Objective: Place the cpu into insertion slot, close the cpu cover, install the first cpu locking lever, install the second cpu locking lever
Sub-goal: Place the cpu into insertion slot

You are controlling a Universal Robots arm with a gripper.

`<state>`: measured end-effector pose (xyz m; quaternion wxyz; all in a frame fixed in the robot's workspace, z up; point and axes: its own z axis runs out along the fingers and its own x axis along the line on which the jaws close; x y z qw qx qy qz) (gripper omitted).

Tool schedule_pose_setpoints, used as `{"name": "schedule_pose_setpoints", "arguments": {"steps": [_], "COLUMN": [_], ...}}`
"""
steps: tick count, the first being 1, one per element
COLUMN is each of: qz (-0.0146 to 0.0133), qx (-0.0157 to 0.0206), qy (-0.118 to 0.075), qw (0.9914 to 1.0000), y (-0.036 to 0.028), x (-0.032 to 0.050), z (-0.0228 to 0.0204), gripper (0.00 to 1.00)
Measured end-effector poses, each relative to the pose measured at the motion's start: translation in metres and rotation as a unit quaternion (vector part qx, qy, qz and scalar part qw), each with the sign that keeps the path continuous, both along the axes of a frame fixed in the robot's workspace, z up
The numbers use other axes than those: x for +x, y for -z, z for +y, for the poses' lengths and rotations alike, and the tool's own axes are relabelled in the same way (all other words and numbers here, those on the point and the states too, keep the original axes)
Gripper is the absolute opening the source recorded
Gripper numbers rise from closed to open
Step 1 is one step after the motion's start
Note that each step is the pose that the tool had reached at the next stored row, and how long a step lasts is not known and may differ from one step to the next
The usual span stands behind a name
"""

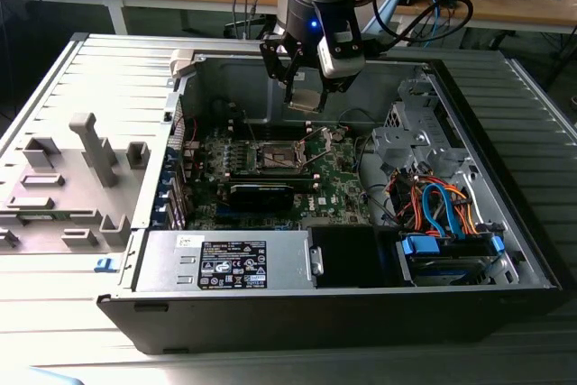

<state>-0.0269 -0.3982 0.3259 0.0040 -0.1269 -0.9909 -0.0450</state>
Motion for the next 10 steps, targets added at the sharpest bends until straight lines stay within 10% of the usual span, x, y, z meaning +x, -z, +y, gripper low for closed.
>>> {"name": "schedule_pose_setpoints", "arguments": {"steps": [10], "qz": [0.0], "qx": [0.0], "qy": [0.004], "qw": [0.99999], "y": [0.0], "x": [0.0], "z": [0.0], "gripper": [0.55]}}
